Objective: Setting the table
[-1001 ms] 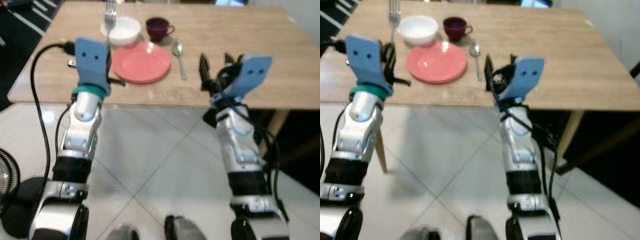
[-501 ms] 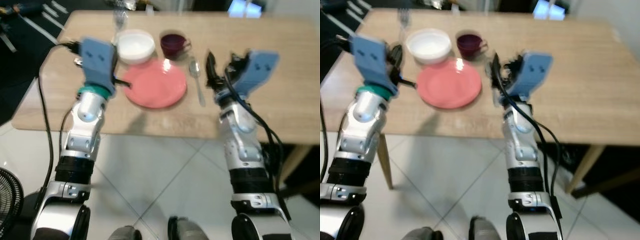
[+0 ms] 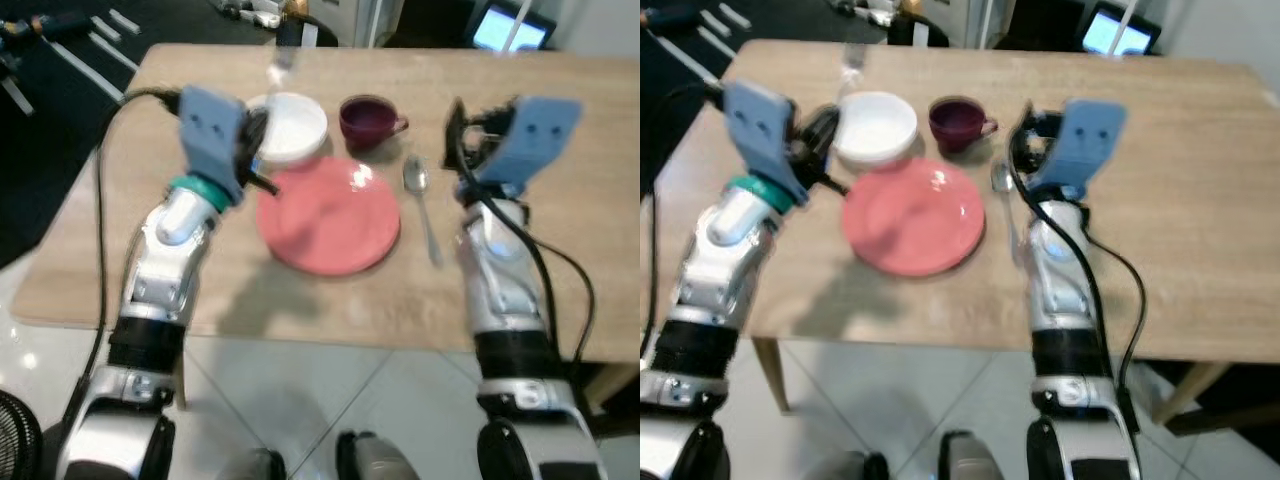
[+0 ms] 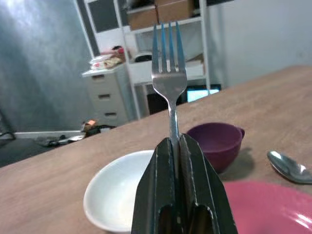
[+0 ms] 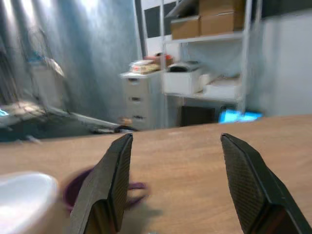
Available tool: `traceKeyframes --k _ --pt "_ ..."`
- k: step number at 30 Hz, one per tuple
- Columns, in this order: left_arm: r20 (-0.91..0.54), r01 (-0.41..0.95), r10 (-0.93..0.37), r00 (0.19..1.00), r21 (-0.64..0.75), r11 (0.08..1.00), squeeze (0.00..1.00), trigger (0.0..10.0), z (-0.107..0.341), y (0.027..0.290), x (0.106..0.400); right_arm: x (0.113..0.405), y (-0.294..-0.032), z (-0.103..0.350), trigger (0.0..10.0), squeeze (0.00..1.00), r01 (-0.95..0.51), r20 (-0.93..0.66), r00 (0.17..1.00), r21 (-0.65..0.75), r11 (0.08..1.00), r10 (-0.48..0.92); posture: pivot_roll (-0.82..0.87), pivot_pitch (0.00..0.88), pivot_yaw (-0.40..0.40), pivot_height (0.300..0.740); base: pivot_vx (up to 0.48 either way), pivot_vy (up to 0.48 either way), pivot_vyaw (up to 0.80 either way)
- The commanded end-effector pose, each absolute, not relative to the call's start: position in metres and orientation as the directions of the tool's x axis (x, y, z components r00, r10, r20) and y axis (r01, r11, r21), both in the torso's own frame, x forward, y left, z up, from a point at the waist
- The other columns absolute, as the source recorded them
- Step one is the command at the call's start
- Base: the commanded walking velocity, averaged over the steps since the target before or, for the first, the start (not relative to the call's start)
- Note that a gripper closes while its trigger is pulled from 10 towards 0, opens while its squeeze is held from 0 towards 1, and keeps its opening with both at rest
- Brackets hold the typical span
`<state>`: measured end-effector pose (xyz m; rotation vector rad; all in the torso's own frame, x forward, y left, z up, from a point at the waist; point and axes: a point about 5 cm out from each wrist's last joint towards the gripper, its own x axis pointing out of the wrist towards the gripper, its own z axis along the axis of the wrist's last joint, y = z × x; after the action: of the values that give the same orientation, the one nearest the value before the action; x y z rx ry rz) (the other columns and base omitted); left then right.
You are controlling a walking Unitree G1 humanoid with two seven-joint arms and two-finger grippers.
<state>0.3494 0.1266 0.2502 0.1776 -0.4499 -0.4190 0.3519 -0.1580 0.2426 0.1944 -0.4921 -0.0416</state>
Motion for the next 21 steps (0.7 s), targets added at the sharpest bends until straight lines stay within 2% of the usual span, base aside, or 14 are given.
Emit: traceKeyframes --k 1,3,5,9,10,13,14,17,21 --pt "0.380 0.367 -0.451 0.807 0.276 0.888 0.00 10.0 0.245 0.125 0.347 0.349 -0.151 0.241 10.0 0.00 -0.133 0.461 0.887 0.290 0.948 -0.017 -0.04 0.090 0.063 0.740 0.000 0.000 0.00" --pt "0.393 0.364 -0.456 0.798 0.289 0.885 0.00 10.0 0.247 0.124 0.346 0.347 -0.147 0.241 10.0 0.00 -0.188 0.463 0.886 0.341 0.921 0.010 -0.04 0.092 0.062 0.740 0.000 0.000 0.00" --pt "0.445 0.361 -0.457 0.770 0.287 0.887 0.00 10.0 0.253 0.119 0.348 0.341 -0.137 0.242 10.0 0.00 -0.330 0.470 0.878 0.457 0.826 0.092 -0.04 0.098 0.050 0.740 0.000 0.000 0.00" --pt "0.461 0.392 -0.467 0.755 0.255 0.884 0.00 10.0 0.256 0.115 0.349 0.338 -0.132 0.242 10.0 0.00 -0.393 0.476 0.869 0.490 0.778 0.139 -0.04 0.098 0.047 0.740 0.000 0.000 0.00" --pt "0.473 0.436 -0.480 0.739 0.207 0.876 0.00 10.0 0.259 0.110 0.350 0.335 -0.126 0.241 10.0 0.00 -0.450 0.477 0.857 0.503 0.738 0.196 -0.05 0.100 0.044 0.740 0.000 0.000 0.00" --pt "0.479 0.572 -0.542 0.690 0.097 0.814 0.00 10.0 0.262 0.097 0.348 0.328 -0.115 0.240 10.0 0.00 -0.548 0.489 0.819 0.505 0.667 0.302 -0.05 0.101 0.043 0.740 0.000 0.000 0.00" --pt "0.464 0.638 -0.592 0.659 0.072 0.767 0.00 10.0 0.261 0.092 0.346 0.326 -0.111 0.239 10.0 0.00 -0.568 0.490 0.807 0.488 0.663 0.330 -0.05 0.106 0.043 0.740 0.000 0.000 0.00" --pt "0.464 0.638 -0.592 0.659 0.072 0.767 0.00 10.0 0.261 0.092 0.346 0.326 -0.111 0.239 10.0 0.00 -0.568 0.490 0.807 0.488 0.663 0.330 -0.05 0.106 0.043 0.740 0.000 0.000 0.00" --pt "0.383 0.774 -0.737 0.557 0.083 0.628 0.00 10.0 0.249 0.081 0.334 0.320 -0.097 0.240 10.0 0.00 -0.634 0.500 0.761 0.439 0.636 0.413 -0.05 0.112 0.050 0.740 0.000 0.000 0.00"
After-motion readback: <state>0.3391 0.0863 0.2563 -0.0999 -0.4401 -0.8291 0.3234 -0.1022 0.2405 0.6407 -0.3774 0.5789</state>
